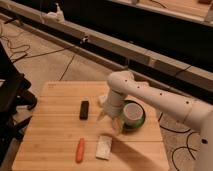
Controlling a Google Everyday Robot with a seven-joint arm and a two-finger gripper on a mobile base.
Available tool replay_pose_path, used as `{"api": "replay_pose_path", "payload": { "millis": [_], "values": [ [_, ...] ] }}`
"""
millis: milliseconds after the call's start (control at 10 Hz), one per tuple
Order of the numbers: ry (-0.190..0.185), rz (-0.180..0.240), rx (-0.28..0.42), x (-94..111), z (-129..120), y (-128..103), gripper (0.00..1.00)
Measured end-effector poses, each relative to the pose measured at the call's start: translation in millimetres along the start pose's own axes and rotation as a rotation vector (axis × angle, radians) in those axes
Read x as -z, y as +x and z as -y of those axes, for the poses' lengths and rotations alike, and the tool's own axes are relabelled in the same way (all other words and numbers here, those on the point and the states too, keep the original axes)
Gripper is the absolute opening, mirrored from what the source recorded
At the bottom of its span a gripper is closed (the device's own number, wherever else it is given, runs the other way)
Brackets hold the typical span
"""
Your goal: Wipe the white sponge on the table
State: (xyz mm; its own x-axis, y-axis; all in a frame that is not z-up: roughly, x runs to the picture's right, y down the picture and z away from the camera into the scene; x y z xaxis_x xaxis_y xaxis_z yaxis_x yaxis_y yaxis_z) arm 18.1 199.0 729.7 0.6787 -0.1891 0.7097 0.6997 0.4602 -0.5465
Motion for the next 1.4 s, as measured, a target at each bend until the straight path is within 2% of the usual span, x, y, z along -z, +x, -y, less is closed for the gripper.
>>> {"api": "replay_pose_path", "payload": {
  "millis": [200,300,600,900,1400],
  "values": [
    [-0.032,-0.015,0.052,-12.2,7.8,-4.5,0.78],
    [-0.032,-0.010,0.066,-21.7,12.1,-6.3,0.78],
    [-0.007,0.020,0.112,-51.1,18.4,-14.2,0.78],
    [0.006,0.058,0.146,-76.1,9.8,-21.3,0.78],
    [0.011,0.062,0.148,-77.9,9.1,-21.8,0.78]
  ]
}}
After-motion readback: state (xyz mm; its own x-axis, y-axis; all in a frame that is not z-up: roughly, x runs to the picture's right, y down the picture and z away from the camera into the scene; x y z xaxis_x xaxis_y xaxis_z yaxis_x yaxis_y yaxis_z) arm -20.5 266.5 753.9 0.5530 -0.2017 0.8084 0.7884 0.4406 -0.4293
